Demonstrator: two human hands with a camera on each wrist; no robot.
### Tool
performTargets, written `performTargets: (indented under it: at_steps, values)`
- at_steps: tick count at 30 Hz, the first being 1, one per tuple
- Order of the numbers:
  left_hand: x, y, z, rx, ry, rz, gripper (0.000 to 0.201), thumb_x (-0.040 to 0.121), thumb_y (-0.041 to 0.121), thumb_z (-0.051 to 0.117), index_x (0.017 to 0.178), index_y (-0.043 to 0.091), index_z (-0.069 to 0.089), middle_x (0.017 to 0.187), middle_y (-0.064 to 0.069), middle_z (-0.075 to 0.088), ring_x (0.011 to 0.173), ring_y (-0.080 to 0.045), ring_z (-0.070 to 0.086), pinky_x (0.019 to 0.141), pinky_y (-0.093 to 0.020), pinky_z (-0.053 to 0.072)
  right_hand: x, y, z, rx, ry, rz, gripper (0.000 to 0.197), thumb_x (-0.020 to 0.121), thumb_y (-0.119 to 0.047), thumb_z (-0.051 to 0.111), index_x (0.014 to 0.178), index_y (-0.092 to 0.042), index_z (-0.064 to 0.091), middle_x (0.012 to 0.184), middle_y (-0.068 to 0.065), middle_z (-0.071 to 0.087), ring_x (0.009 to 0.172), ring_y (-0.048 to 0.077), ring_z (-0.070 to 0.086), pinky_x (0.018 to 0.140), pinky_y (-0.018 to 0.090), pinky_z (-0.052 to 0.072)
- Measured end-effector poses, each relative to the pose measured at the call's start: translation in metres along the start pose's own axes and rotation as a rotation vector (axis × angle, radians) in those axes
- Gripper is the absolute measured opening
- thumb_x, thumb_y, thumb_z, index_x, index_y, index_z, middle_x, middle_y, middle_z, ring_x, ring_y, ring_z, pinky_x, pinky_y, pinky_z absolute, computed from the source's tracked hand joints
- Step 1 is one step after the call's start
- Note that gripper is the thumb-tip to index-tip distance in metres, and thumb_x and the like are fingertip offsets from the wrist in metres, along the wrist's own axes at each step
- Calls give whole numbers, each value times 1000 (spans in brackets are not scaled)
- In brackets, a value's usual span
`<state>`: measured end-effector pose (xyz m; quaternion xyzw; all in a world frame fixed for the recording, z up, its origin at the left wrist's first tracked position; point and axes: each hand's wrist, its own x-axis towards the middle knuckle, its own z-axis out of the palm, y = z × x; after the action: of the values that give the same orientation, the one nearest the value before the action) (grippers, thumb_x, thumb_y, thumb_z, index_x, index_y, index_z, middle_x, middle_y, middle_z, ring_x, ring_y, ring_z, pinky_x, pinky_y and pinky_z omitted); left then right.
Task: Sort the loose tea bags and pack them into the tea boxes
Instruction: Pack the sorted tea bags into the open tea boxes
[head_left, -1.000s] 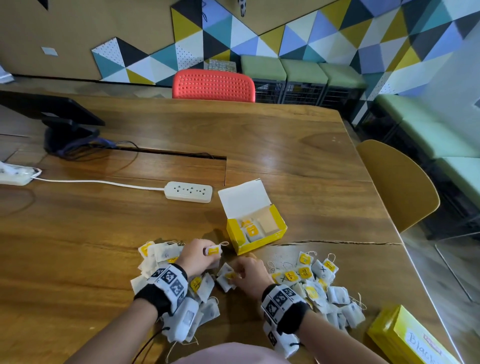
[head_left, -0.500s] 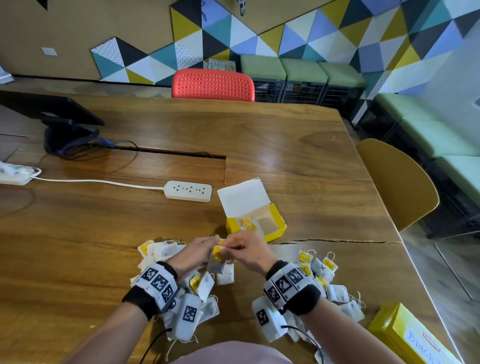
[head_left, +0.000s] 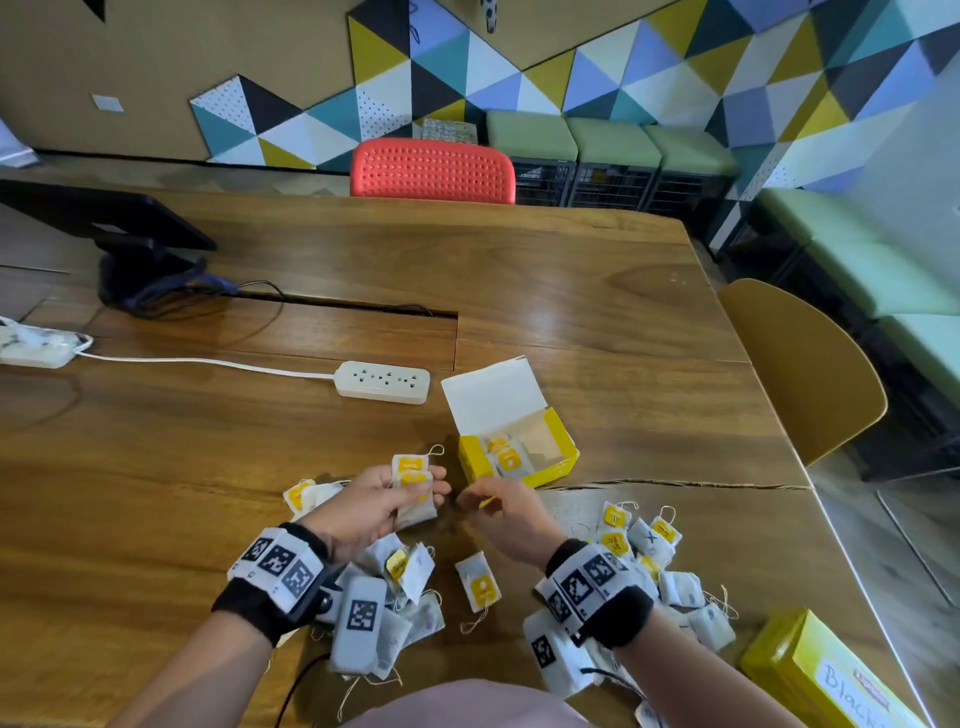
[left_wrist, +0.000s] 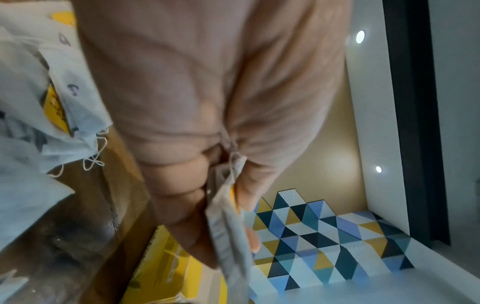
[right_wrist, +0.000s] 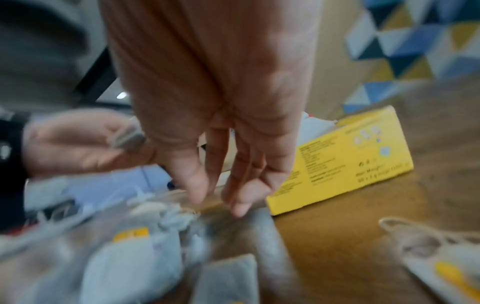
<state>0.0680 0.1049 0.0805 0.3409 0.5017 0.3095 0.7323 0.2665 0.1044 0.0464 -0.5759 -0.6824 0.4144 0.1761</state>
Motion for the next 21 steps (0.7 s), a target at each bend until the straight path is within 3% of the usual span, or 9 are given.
performTargets:
  at_steps: [2,5,7,11,15,18,21]
  values:
    - [-2,4,1,-36,4,-11,23,98,6,46,112,3,64,103,-14,72,91,-19,71,75,-27,59,-5,6,7,-242,-139,-20,25,82,-10,64,107,-14,69,104,-1,63,96,18,62,82,19,44]
    - [-3,6,4,-89,2,-39,26,100,10,43,116,2,62,93,-12,71,87,-24,71,77,-34,58,-8,18,19,-466,-282,21,41,77,-18,74,117,-22,64,123,1,52,113,21,53,97,30,45]
    - [-3,5,6,-111,0,-62,27,101,13,42,118,3,61,86,-10,68,79,-22,70,71,-33,59,-9,22,25,-520,-313,29,46,74,-17,78,117,-24,63,128,0,48,116,20,48,97,36,47]
    - [-3,1,10,-153,-2,-100,32,103,25,38,120,9,60,83,-9,61,67,-17,64,63,-30,59,-7,20,27,-535,-304,4,25,81,-12,68,104,-20,64,114,2,60,107,23,57,84,34,51]
    - [1,0,9,-254,60,-113,37,102,37,36,117,12,59,85,-11,63,71,-20,65,65,-33,58,-3,19,22,-490,-333,32,21,85,-14,63,106,-13,62,107,8,65,99,26,62,79,33,51]
    - [6,1,5,-320,140,-95,37,103,34,35,118,8,57,89,-14,64,78,-24,66,65,-34,59,-2,14,11,-388,-309,51,14,88,-19,61,97,-8,62,86,4,59,85,22,55,71,28,41]
    - [10,0,2,-318,179,-42,33,103,24,37,123,4,55,101,-15,65,90,-24,66,77,-34,55,0,3,-6,-89,-237,74,10,84,-22,69,88,-15,63,75,-3,57,71,12,54,62,23,43]
